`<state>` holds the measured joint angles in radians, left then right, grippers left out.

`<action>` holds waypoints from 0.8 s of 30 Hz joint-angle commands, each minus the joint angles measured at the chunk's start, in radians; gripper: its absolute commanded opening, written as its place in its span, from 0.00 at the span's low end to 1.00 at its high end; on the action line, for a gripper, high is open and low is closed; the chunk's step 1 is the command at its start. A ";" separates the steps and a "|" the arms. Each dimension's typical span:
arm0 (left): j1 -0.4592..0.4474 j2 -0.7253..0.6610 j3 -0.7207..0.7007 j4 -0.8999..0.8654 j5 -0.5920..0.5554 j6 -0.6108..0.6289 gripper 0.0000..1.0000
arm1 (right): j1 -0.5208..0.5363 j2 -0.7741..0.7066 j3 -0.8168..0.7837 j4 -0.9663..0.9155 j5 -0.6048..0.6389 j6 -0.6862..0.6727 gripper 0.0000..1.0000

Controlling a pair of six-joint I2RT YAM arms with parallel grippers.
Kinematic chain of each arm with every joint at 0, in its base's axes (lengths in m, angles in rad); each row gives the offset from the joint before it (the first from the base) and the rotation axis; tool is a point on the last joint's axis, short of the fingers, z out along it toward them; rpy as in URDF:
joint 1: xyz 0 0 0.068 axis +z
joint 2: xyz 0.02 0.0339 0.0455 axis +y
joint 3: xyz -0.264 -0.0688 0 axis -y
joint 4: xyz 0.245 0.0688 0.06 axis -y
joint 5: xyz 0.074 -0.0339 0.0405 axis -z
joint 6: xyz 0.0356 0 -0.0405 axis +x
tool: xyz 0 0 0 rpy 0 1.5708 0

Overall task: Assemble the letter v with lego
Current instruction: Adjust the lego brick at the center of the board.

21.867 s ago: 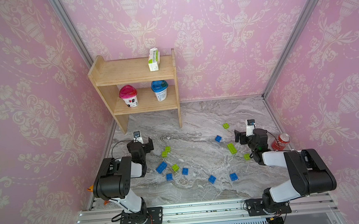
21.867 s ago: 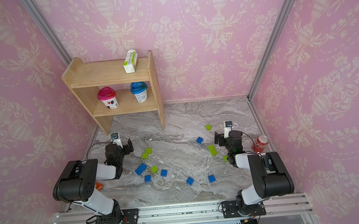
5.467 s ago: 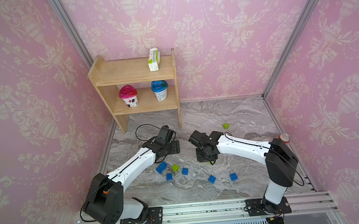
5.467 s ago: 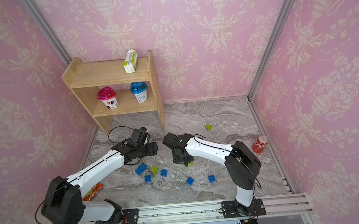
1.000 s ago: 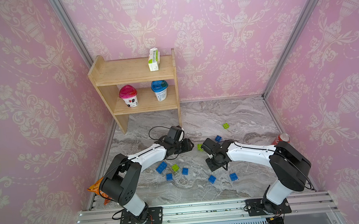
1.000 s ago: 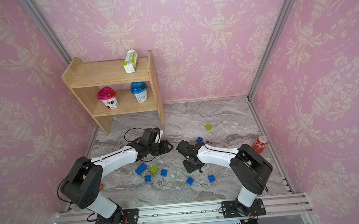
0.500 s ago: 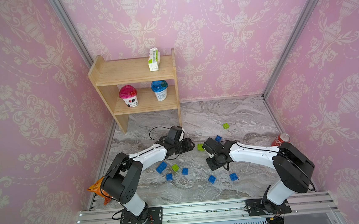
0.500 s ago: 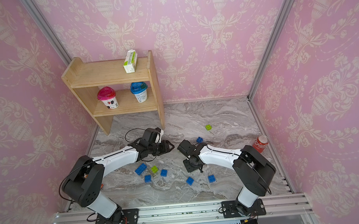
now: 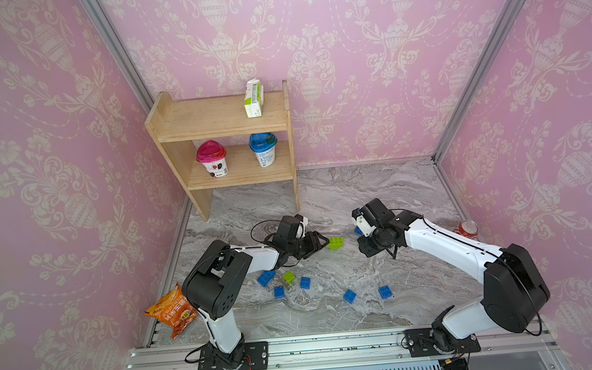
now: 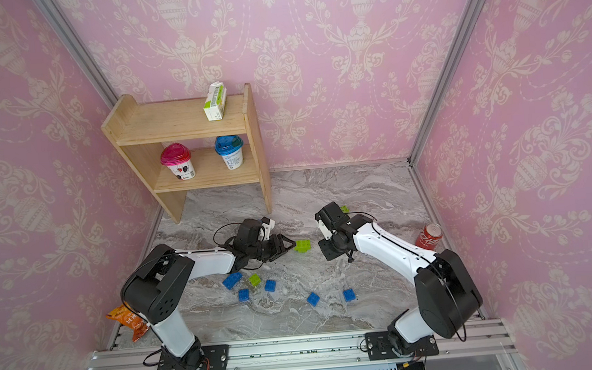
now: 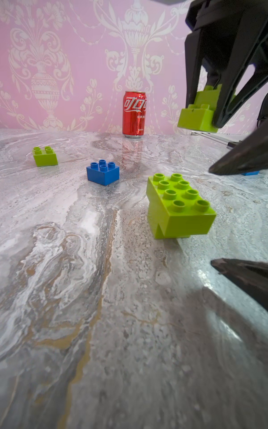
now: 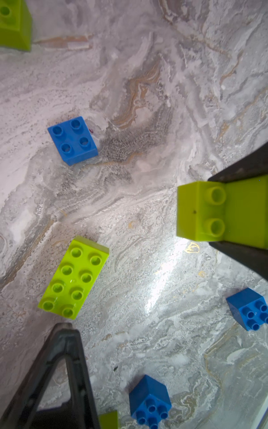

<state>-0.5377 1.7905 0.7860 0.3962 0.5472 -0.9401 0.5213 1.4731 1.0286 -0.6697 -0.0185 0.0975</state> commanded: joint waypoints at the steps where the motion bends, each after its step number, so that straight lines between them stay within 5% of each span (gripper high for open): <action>1: 0.012 0.028 -0.013 0.118 0.040 -0.051 0.57 | -0.004 -0.026 0.023 -0.033 -0.044 -0.074 0.00; 24: 0.019 0.166 -0.031 0.339 0.073 -0.158 0.41 | -0.048 -0.027 0.030 -0.049 -0.062 -0.102 0.00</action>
<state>-0.5262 1.9381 0.7654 0.7055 0.5980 -1.0878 0.4835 1.4525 1.0332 -0.6971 -0.0578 0.0181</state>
